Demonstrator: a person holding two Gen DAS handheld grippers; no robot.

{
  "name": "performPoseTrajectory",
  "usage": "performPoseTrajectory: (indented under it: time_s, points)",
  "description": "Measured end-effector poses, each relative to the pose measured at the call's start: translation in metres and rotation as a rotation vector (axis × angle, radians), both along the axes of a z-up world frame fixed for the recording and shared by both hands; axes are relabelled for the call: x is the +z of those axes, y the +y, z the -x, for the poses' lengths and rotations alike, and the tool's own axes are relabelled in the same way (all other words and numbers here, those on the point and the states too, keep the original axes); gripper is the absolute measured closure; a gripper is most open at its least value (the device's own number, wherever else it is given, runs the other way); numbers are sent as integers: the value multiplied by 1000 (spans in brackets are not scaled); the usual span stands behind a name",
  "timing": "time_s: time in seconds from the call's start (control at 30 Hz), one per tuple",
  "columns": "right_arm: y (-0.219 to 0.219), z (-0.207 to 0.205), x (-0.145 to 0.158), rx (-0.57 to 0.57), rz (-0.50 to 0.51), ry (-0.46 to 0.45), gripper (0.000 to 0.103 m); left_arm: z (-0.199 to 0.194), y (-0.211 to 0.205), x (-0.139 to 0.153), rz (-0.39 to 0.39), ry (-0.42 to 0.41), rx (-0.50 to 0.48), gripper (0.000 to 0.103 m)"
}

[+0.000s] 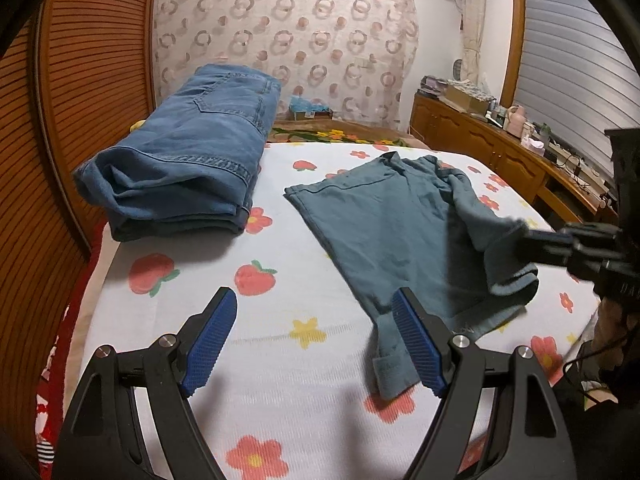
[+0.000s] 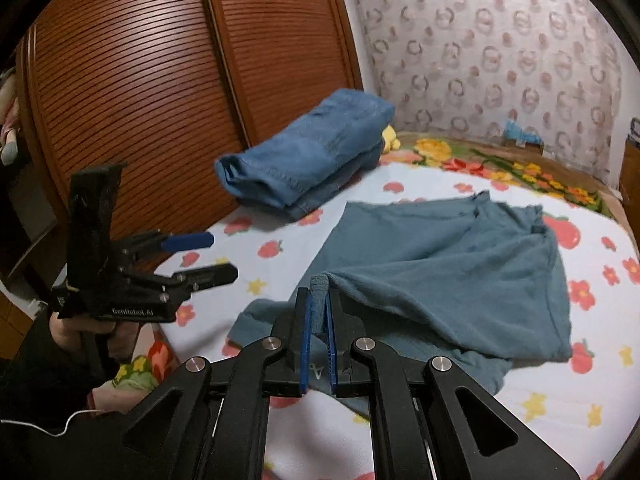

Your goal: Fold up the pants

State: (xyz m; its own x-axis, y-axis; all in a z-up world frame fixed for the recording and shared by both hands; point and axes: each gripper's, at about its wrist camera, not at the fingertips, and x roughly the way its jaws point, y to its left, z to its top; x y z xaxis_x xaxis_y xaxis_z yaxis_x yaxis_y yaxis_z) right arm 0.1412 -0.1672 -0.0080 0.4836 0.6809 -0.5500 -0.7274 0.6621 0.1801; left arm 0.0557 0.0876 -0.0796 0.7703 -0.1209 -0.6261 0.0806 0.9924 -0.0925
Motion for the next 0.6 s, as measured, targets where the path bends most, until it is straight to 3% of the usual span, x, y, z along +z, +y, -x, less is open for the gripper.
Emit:
performPoseTrajectory:
  time_s: [0.1,0.47,0.6]
  points:
    - [-5,-8,-4,-20,22,10,67,-10,0,-1,-2,6,-9,22]
    - [-54,-46,-1,-165,61,-34,56,-78,-22,4,-35,37,-94,31]
    - [-61,-67,-2,-239,100,-29,50,-106,-24,3,-57,71,-96,41]
